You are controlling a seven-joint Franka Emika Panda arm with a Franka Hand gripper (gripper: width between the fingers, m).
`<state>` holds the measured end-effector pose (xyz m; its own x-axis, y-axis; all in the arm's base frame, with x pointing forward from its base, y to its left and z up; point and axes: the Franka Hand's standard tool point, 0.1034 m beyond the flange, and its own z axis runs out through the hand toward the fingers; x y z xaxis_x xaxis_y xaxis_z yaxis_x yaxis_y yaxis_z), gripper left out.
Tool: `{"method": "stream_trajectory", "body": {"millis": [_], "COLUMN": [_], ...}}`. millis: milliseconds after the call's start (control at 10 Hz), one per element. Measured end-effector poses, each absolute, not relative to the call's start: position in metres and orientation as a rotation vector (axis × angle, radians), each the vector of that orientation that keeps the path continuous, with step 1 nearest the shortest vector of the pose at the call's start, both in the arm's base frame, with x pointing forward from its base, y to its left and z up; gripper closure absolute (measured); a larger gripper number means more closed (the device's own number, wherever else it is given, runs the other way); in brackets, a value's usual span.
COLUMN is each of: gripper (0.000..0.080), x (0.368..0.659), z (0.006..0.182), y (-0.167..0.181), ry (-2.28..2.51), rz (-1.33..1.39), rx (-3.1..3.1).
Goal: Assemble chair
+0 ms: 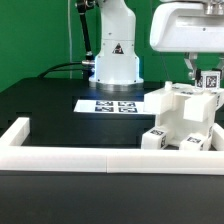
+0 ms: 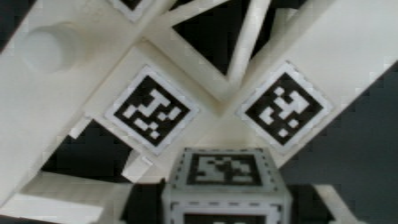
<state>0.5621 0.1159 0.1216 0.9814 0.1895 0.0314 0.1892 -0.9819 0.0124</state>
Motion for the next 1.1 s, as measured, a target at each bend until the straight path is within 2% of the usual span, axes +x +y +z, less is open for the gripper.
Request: {"method": "stream_trajectory", "body": {"millis": [1100], "gripper": [0.0511], "x": [0.5690], "z": [0.1199], "y": [0.1125], "ry": [0.298], "rz": [0.098], "rx": [3.113]}}
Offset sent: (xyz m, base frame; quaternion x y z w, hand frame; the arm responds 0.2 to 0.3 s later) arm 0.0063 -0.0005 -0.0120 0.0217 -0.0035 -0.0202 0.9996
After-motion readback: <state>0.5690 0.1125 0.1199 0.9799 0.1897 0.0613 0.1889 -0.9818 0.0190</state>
